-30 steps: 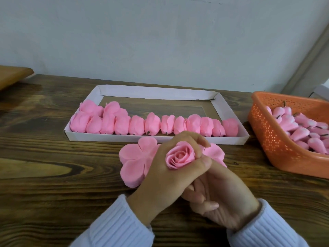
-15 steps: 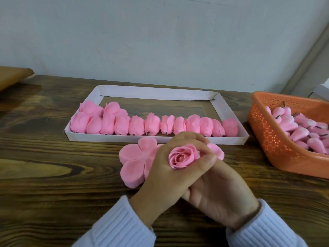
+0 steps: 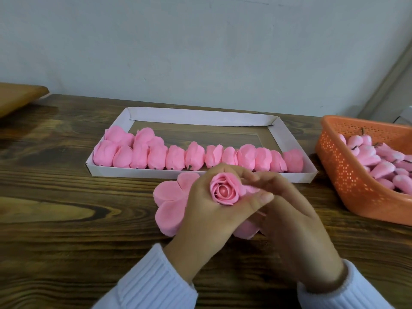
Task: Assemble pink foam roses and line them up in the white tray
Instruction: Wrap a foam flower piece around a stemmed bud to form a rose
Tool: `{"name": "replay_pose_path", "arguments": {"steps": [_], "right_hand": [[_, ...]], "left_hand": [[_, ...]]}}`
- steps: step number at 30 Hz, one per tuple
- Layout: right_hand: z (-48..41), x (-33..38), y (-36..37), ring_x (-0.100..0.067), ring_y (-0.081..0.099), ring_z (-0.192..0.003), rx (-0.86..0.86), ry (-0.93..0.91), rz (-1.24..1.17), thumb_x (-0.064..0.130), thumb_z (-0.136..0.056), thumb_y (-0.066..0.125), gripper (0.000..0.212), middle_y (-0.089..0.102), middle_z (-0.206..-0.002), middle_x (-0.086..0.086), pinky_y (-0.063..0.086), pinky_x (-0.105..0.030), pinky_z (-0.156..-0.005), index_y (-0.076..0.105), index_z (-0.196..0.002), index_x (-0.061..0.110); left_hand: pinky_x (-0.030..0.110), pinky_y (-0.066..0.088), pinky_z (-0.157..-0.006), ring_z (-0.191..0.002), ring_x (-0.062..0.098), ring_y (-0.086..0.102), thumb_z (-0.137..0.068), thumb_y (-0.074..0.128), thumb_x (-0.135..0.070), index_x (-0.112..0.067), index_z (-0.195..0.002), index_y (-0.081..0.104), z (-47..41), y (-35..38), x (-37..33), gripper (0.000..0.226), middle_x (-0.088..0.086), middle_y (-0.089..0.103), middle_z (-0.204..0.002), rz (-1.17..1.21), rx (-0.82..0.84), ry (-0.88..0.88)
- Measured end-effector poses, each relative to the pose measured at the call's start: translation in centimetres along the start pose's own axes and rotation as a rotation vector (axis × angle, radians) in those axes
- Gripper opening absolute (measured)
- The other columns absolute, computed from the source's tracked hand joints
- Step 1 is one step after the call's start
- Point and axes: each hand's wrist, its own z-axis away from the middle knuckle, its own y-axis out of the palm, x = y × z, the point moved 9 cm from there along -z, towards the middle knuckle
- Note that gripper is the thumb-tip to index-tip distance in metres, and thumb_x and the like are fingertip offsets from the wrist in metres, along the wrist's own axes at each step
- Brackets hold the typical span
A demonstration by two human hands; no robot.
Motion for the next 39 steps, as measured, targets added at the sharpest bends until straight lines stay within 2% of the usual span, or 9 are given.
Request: {"name": "replay_pose_path", "arguments": {"steps": [5, 9, 15, 18, 23, 26, 29, 36, 39], "right_hand": [[1.8, 5.4, 0.3, -0.021, 0.052, -0.123, -0.083, -0.584, 0.496, -0.009, -0.080, 0.046, 0.034, 0.059, -0.119, 0.008, 0.045, -0.059, -0.095, 0.060, -0.079, 0.023], [2.8, 6.8, 1.0, -0.017, 0.052, -0.122, -0.057, -0.722, 0.648, -0.004, -0.084, 0.046, 0.030, 0.052, -0.127, -0.005, 0.047, -0.038, -0.093, 0.063, -0.085, 0.020], [2.7, 6.6, 2.0, -0.024, 0.048, -0.127, -0.108, -0.762, 0.888, 0.018, -0.083, 0.053, 0.015, 0.039, -0.138, -0.010, 0.038, -0.019, -0.098, 0.063, -0.091, 0.026], [2.8, 6.5, 1.9, -0.029, 0.046, -0.128, -0.151, -0.763, 0.928, 0.026, -0.084, 0.056, 0.015, 0.038, -0.139, -0.006, 0.035, -0.017, -0.100, 0.064, -0.096, 0.024], [2.6, 6.1, 2.2, -0.014, 0.036, -0.135, -0.121, -0.737, 0.937, 0.032, -0.085, 0.059, 0.023, 0.042, -0.139, -0.015, 0.031, -0.018, -0.104, 0.062, -0.105, 0.023], [2.4, 6.0, 2.2, -0.020, 0.040, -0.134, -0.088, -0.700, 0.892, 0.035, -0.084, 0.060, 0.021, 0.043, -0.140, -0.013, 0.037, -0.030, -0.106, 0.060, -0.104, 0.027], [2.3, 5.9, 2.0, -0.022, 0.043, -0.133, -0.062, -0.656, 0.836, 0.036, -0.083, 0.060, 0.014, 0.045, -0.138, -0.006, 0.041, -0.040, -0.104, 0.061, -0.093, 0.026], [2.1, 5.8, 2.1, -0.016, 0.040, -0.135, 0.004, -0.633, 0.749, 0.031, -0.085, 0.057, 0.013, 0.048, -0.134, -0.002, 0.035, -0.026, -0.107, 0.060, -0.098, 0.030], [1.9, 5.6, 2.0, -0.018, 0.042, -0.134, 0.015, -0.616, 0.742, 0.028, -0.085, 0.058, 0.011, 0.049, -0.132, -0.009, 0.033, -0.022, -0.106, 0.062, -0.090, 0.020]], "left_hand": [[0.037, 0.050, -0.065, -0.068, 0.030, 0.054, -0.057, 0.080, -0.036, -0.002, -0.075, 0.053, 0.1, 0.1, 0.1, 0.047, 0.014, 0.056, -0.071, -0.059, -0.026, 0.045], [0.033, 0.051, -0.065, -0.068, 0.023, 0.056, -0.055, 0.083, -0.031, -0.006, -0.081, 0.052, 0.1, 0.7, 0.5, 0.048, 0.010, 0.056, -0.071, -0.009, 0.054, 0.017], [0.017, 0.050, -0.060, -0.069, 0.003, 0.060, -0.057, 0.086, -0.035, -0.007, -0.089, 0.050, 0.3, 2.1, 0.9, 0.055, -0.011, 0.063, -0.073, 0.236, 0.210, -0.032], [0.024, 0.050, -0.059, -0.067, 0.011, 0.059, -0.052, 0.088, -0.049, -0.012, -0.089, 0.054, 0.1, 1.5, 1.3, 0.062, -0.010, 0.062, -0.071, 0.201, 0.140, -0.070], [0.044, 0.051, -0.068, -0.072, 0.024, 0.059, -0.048, 0.085, -0.062, -0.018, -0.089, 0.058, 0.1, 1.1, 2.1, 0.065, 0.000, 0.061, -0.073, 0.203, 0.113, -0.103], [0.054, 0.048, -0.071, -0.074, 0.025, 0.057, -0.049, 0.084, -0.063, -0.023, -0.087, 0.060, 0.3, 1.4, 1.9, 0.059, 0.001, 0.060, -0.075, 0.207, 0.143, -0.106], [0.048, 0.048, -0.068, -0.072, 0.022, 0.056, -0.053, 0.082, -0.061, -0.011, -0.087, 0.054, 0.3, 1.7, 1.6, 0.067, -0.004, 0.058, -0.074, 0.201, 0.164, -0.086], [0.022, 0.048, -0.058, -0.063, 0.011, 0.056, -0.053, 0.084, -0.057, -0.014, -0.088, 0.054, 0.3, 1.8, 1.3, 0.063, -0.004, 0.059, -0.068, 0.223, 0.180, -0.080], [0.023, 0.047, -0.058, -0.066, 0.015, 0.054, -0.056, 0.083, -0.055, -0.009, -0.089, 0.050, 0.3, 2.0, 1.3, 0.066, -0.007, 0.058, -0.069, 0.226, 0.196, -0.089]]}}
